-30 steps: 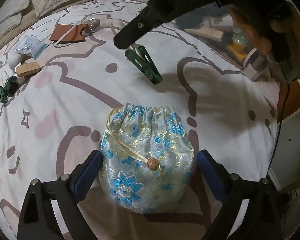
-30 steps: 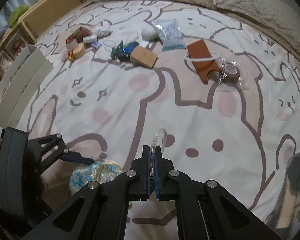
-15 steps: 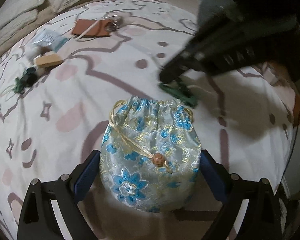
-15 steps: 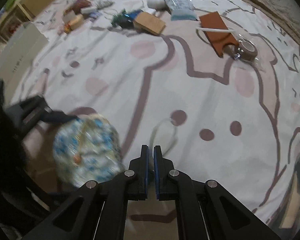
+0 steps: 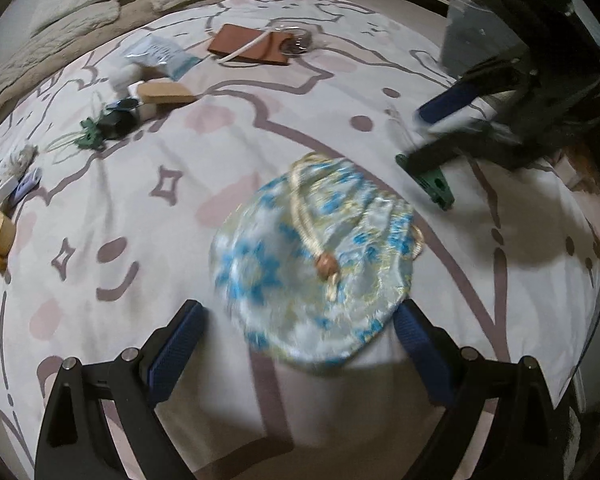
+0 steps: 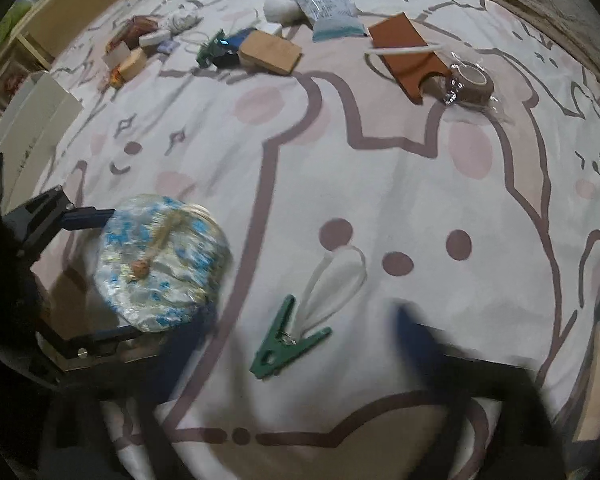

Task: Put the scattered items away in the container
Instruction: 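Hold the pouch with the left tool while the right tool moves back, then lower the open right tool over the green clothespin on the duvet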

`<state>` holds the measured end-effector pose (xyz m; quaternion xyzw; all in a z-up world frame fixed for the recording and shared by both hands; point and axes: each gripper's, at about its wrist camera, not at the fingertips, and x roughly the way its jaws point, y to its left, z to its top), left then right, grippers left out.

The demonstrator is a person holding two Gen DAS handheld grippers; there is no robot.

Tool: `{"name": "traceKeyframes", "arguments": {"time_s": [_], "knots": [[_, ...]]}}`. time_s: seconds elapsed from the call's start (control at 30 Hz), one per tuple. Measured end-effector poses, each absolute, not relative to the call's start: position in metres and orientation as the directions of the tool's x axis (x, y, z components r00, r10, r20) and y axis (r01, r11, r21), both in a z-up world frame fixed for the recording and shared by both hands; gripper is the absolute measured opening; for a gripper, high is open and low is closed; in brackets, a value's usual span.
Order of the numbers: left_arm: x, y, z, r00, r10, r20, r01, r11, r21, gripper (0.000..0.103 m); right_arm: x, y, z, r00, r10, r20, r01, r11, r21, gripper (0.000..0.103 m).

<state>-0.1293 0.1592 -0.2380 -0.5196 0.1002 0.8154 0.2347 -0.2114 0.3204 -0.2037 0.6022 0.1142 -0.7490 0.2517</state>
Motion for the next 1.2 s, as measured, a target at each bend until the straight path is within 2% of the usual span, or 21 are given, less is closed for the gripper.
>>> {"name": "traceKeyframes", "arguments": {"time_s": [0.3,0.5,0.63,0.73,0.83,1.2], "knots": [[-0.130,0.162,-0.227,-0.374,0.315,-0.872,-0.504,-0.858,-0.094,0.096,-0.212,0.321,-0.205,-0.128,-0.207,-0.970,0.468,-0.875,0.125,0.102],[-0.132,0.171,-0.211,-0.399,0.373,-0.838,-0.542,-0.833,-0.113,0.096,-0.211,0.316,-0.213,-0.133,-0.121,-0.984,0.504,-0.863,0.038,0.102],[-0.137,0.178,-0.208,-0.420,0.363,-0.832,-0.539,-0.837,-0.093,0.096,-0.206,0.309,-0.223,-0.118,-0.086,-0.989,0.537,-0.844,0.009,0.102],[-0.142,0.180,-0.212,-0.414,0.358,-0.837,-0.521,-0.847,-0.104,0.096,-0.201,0.303,-0.229,-0.135,-0.025,-0.990,0.580,-0.813,-0.059,0.102],[-0.143,0.184,-0.217,-0.401,0.359,-0.843,-0.523,-0.845,-0.111,0.096,-0.197,0.300,-0.233,-0.223,0.082,-0.971,0.635,-0.744,-0.208,0.102],[-0.139,0.203,-0.225,-0.396,0.337,-0.854,-0.622,-0.783,-0.021,0.096,-0.208,0.312,-0.235,-0.275,0.149,-0.950,0.627,-0.721,-0.295,0.103]]}}
